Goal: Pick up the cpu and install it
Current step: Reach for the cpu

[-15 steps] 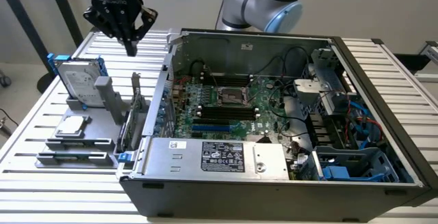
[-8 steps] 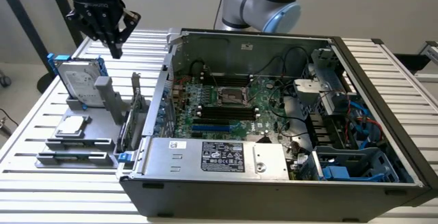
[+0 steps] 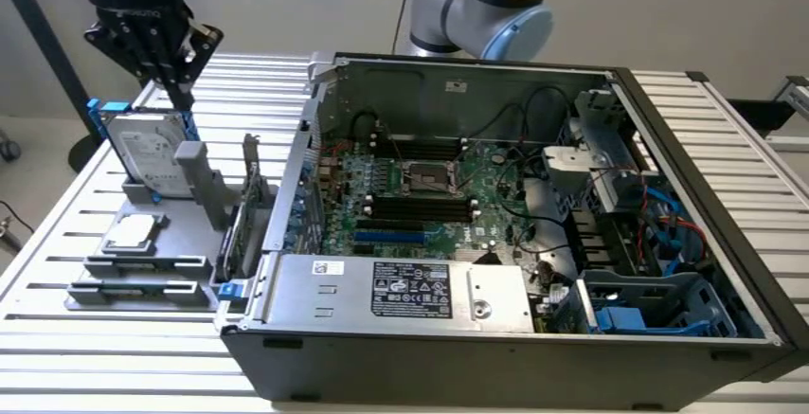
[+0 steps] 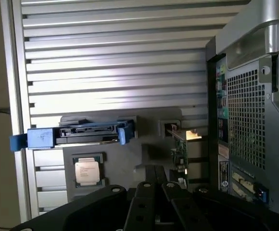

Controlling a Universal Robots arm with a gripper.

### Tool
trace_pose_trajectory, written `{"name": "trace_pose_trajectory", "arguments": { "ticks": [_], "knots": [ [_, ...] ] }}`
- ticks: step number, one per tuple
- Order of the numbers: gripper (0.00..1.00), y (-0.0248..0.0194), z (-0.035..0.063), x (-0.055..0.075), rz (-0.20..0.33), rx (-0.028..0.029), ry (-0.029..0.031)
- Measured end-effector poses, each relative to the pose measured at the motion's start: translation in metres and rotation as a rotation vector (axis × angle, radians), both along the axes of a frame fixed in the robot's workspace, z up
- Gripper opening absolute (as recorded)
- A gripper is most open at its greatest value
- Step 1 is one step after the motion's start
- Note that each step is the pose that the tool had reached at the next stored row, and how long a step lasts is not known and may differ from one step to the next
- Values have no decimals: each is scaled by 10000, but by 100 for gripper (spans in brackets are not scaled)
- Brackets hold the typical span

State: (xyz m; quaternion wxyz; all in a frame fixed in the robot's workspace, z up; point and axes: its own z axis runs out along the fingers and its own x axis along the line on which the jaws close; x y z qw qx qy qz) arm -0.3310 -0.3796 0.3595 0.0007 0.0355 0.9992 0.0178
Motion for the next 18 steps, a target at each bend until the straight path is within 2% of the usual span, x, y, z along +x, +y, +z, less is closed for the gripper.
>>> {"name": "trace_pose_trajectory", "arguments": {
  "ticks": [18],
  "knots": [
    [11, 8, -120, -822, 0, -90, 181]
  ]
}}
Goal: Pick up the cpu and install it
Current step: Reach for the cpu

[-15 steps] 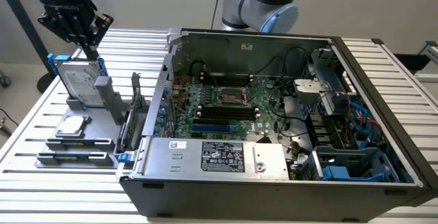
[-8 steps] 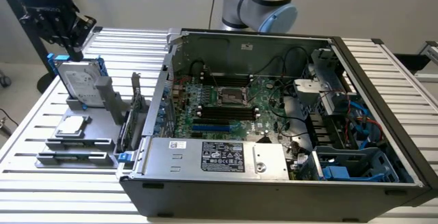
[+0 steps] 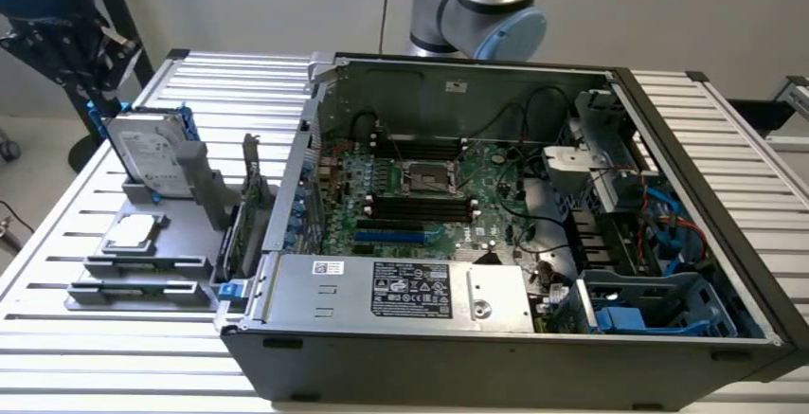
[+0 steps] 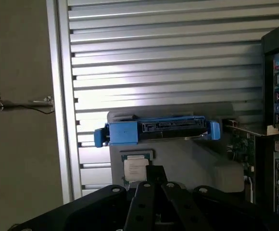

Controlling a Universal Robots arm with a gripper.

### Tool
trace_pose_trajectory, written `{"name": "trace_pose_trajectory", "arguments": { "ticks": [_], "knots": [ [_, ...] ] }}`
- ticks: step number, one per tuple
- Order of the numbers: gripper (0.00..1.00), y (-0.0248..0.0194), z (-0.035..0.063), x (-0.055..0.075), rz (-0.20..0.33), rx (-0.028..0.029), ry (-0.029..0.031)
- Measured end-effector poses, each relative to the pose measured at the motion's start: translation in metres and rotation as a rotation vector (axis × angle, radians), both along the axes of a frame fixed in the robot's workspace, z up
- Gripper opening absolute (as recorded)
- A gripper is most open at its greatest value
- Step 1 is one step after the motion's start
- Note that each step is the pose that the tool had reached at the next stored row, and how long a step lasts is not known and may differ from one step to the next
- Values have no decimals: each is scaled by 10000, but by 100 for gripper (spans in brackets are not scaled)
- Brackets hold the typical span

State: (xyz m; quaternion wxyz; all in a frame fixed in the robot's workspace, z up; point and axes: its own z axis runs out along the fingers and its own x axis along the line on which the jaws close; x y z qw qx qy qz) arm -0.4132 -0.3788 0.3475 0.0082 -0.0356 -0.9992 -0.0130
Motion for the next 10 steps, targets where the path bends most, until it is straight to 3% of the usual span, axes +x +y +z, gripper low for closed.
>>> {"name": "trace_pose_trajectory", "arguments": {
  "ticks": [4, 10],
  "knots": [
    [11, -18, -38, -136, 1, -4, 23],
    [11, -206, -45, -163, 4, -5, 28]
  ]
}}
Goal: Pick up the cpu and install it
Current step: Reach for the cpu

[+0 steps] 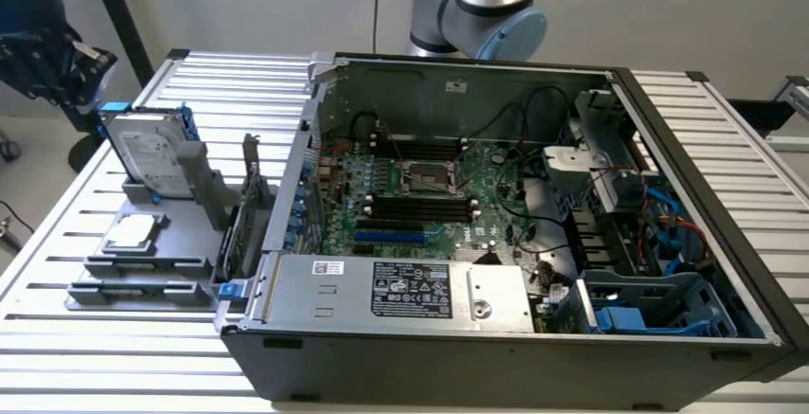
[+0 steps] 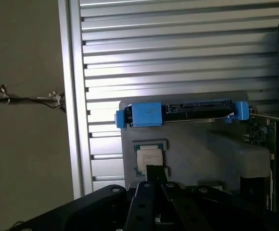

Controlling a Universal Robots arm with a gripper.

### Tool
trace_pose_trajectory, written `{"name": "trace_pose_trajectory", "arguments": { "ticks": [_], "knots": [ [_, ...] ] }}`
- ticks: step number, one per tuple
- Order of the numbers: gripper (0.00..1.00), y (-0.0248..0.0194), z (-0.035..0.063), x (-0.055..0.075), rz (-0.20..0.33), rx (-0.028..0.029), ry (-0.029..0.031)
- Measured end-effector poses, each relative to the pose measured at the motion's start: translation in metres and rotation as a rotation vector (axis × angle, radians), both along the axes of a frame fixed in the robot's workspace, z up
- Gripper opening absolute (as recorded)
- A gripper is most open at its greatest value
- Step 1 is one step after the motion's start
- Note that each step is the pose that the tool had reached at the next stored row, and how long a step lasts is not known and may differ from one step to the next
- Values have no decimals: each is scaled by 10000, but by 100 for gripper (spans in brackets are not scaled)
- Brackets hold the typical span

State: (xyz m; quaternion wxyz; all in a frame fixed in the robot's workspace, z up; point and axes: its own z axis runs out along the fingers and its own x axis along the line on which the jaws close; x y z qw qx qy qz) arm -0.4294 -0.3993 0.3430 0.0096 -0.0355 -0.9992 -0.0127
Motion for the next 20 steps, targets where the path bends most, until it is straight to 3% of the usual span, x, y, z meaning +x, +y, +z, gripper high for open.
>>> {"name": "trace_pose_trajectory", "arguments": {
  "ticks": [3, 6, 15, 20],
  "knots": [
    [11, -57, -7, 11, 27, -3, 3],
    [11, -86, -22, 51, 75, -7, 21],
    [11, -87, -113, 73, 831, -40, 75],
    [11, -87, -121, 73, 881, -46, 87]
  ]
}}
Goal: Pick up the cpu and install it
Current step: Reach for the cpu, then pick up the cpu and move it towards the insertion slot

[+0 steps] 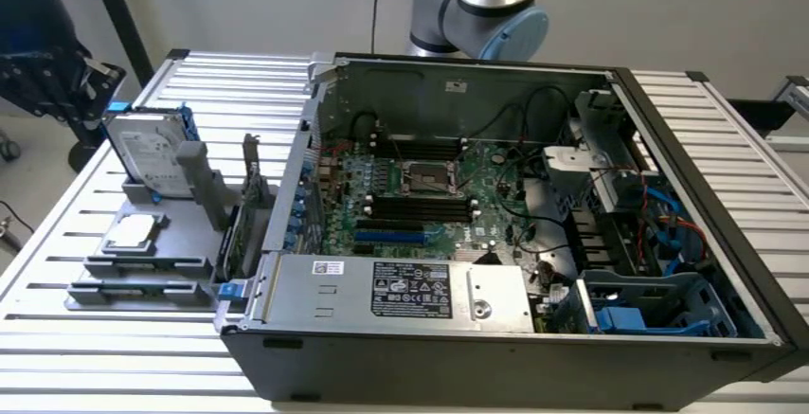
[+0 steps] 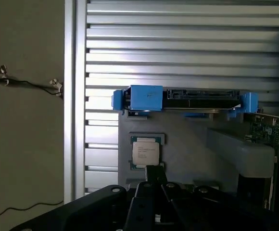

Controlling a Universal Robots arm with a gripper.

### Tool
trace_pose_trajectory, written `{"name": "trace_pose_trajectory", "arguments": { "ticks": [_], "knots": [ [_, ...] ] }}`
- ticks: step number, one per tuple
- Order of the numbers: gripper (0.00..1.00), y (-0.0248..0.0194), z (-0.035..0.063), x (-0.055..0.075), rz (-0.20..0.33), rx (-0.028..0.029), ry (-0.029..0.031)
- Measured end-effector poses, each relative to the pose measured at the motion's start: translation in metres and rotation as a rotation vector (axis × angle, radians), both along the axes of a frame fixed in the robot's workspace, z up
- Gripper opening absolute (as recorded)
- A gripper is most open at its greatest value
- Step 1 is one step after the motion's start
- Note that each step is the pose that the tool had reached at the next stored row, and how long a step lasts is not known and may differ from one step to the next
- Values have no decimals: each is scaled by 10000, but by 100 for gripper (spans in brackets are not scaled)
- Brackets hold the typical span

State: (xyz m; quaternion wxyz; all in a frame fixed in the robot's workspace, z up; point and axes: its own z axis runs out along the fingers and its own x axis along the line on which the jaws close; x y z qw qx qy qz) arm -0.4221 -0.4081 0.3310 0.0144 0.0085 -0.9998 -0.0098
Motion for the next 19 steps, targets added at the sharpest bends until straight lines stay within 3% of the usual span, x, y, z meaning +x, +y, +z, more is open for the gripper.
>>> {"name": "trace_pose_trajectory", "arguments": {
  "ticks": [13, 19],
  "knots": [
    [11, 0, -1, 0, 0, 1, -1],
    [36, 0, 0, 0, 0, 0, 0]
  ]
}}
